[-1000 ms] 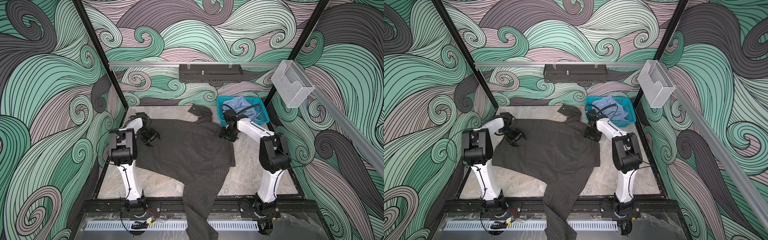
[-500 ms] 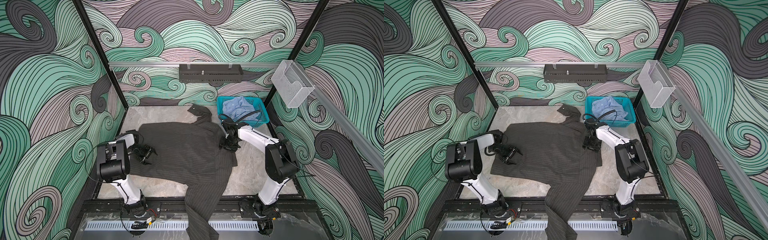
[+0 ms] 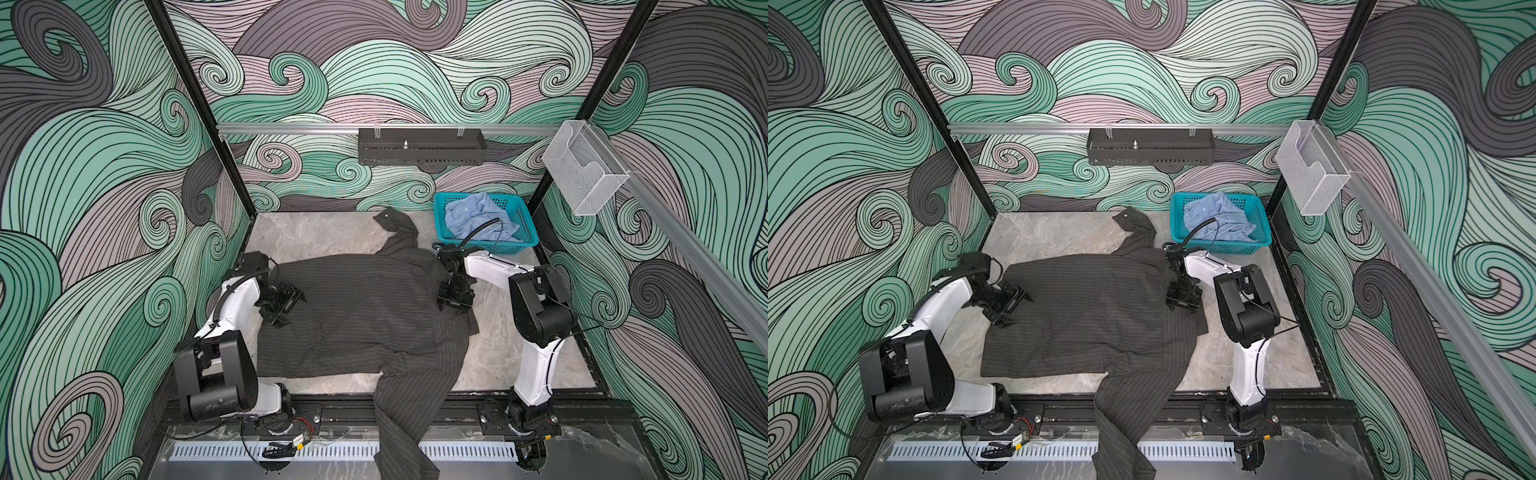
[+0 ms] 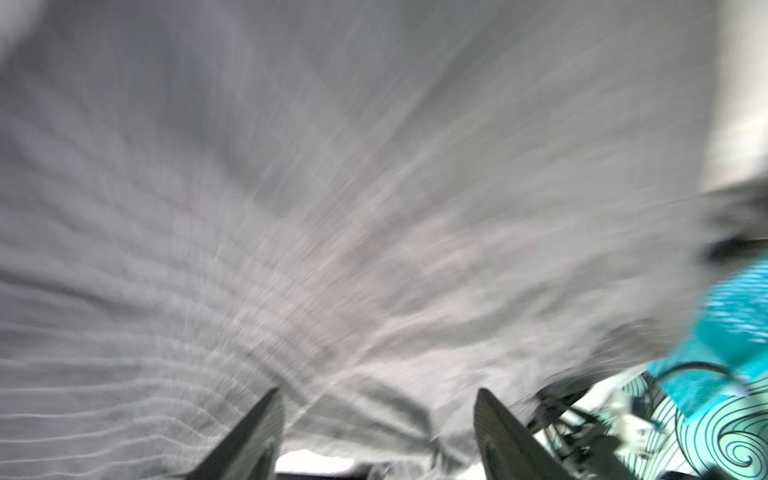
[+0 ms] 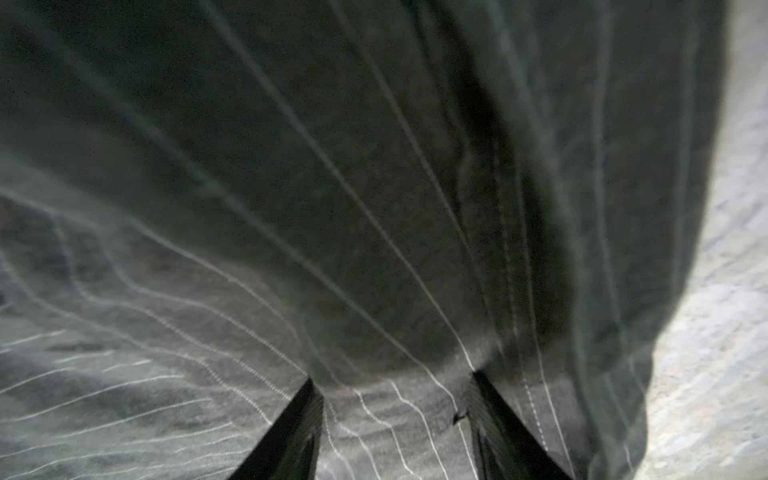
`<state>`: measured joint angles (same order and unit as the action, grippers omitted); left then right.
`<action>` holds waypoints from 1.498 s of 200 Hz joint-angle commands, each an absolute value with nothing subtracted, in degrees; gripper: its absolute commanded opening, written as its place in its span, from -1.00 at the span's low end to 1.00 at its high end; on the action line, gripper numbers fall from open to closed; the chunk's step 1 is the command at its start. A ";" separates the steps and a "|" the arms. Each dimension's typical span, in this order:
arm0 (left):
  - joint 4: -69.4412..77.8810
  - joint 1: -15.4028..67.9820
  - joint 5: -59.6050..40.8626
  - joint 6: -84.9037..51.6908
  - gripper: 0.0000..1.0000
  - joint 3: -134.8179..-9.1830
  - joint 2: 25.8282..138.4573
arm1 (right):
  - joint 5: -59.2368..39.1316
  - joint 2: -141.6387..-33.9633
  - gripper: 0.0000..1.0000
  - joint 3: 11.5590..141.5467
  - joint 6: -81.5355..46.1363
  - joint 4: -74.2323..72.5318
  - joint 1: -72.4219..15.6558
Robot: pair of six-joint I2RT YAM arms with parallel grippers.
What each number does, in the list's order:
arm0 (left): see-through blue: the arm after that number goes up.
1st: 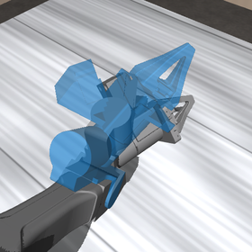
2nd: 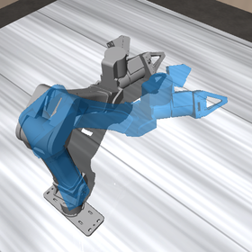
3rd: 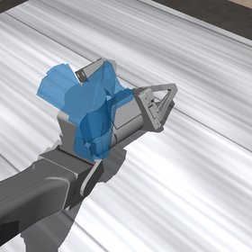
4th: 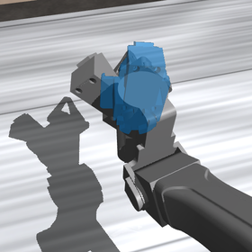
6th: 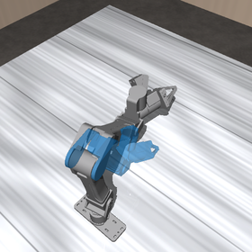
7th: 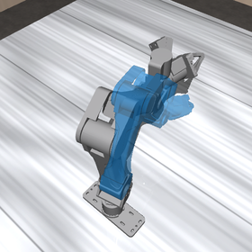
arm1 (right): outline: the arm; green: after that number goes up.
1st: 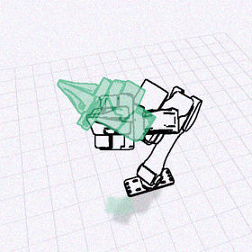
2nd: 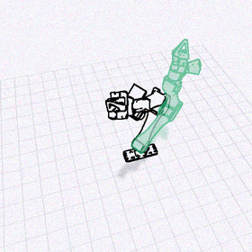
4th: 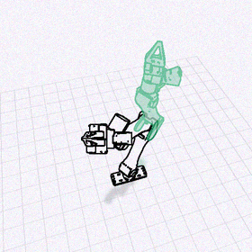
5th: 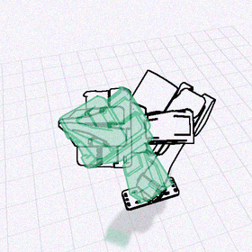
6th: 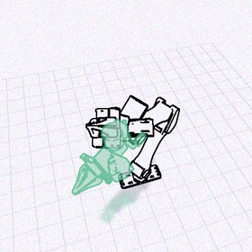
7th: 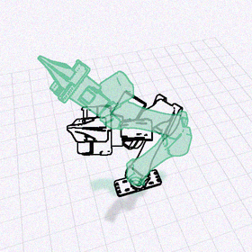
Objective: Fold and stack the long sleeve shirts
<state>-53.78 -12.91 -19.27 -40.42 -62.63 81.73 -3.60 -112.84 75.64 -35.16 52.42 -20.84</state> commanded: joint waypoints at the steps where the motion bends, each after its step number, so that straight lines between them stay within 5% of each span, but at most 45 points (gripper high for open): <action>1: -57.62 -13.59 -12.17 -37.74 0.53 -71.71 86.20 | 2.54 -114.22 0.12 75.49 -32.29 56.49 -18.68; 83: -55.87 -14.59 -16.38 -31.60 0.54 -89.80 103.63 | 9.54 -109.94 0.13 72.73 -28.20 56.70 -12.91; 145: -59.28 -11.76 -16.91 -23.72 0.50 -105.44 122.74 | 3.99 -102.52 0.56 80.90 -27.17 58.86 -18.92; 243: -65.82 -7.65 -13.93 -18.02 0.48 -130.21 144.52 | 0.03 -104.55 0.53 83.82 -27.42 59.24 -19.08; 269: -66.47 -7.00 -15.20 -17.21 0.22 -133.11 146.98 | -0.20 -104.33 0.52 83.98 -27.17 59.24 -19.09; 299: -67.24 -6.00 -16.32 -15.57 -0.57 -133.14 145.82 | 0.01 -103.82 0.52 83.71 -26.89 59.28 -18.99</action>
<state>-63.48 -7.01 -15.55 -17.61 -132.20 145.75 0.10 -105.23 83.55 -27.40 57.98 -19.11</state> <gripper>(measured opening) 0.340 0.762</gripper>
